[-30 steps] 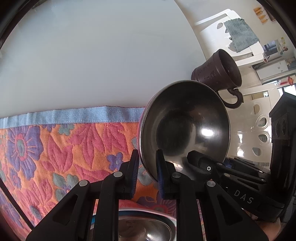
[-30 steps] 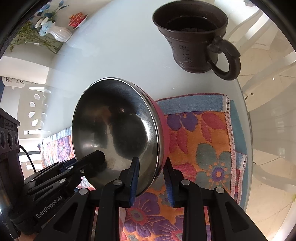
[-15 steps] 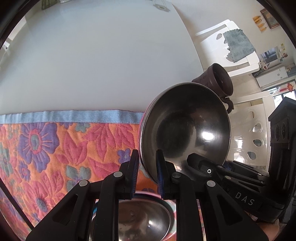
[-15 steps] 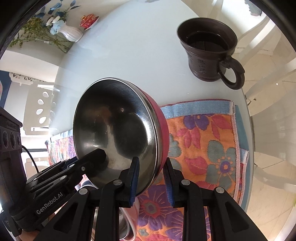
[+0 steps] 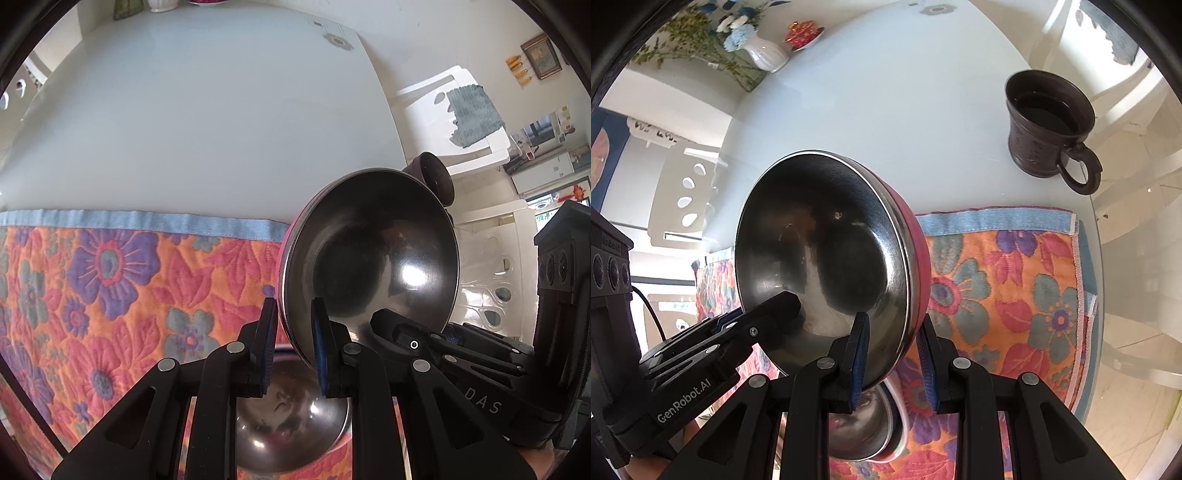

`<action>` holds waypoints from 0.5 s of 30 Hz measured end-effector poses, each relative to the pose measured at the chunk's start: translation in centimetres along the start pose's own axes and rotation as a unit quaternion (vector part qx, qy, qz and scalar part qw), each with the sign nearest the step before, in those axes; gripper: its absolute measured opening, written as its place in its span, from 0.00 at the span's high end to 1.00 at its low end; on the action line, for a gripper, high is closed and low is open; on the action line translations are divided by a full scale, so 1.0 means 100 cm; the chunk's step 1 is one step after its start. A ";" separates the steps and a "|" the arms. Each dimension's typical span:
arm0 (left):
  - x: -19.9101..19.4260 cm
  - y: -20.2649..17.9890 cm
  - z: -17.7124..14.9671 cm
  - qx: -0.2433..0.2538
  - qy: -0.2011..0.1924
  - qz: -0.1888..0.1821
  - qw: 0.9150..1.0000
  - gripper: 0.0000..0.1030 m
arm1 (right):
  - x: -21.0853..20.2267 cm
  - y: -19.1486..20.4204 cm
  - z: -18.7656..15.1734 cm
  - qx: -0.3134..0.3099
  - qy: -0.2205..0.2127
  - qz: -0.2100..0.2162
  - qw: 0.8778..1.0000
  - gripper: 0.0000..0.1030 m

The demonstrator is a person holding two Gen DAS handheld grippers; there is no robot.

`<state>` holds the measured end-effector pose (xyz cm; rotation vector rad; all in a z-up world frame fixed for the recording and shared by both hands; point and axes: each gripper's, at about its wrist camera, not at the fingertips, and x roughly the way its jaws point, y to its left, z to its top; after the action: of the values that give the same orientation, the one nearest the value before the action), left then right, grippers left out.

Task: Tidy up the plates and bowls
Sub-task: 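Lower the nested bowls with both grippers into the plain steel bowl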

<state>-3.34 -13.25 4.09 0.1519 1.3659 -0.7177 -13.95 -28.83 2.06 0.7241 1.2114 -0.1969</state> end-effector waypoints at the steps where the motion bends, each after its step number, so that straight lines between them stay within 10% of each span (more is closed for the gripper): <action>1: -0.002 0.001 -0.002 -0.001 -0.001 0.000 1.000 0.85 | -0.001 0.003 -0.001 -0.002 0.000 -0.001 1.000 0.76; 15: -0.040 0.014 -0.033 -0.002 -0.014 -0.002 1.000 0.85 | -0.023 0.035 -0.035 -0.019 -0.013 -0.001 1.000 0.76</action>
<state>-5.41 -9.03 6.60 0.1363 1.3413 -0.7186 -15.78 -24.59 4.91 0.6858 1.1894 -0.1848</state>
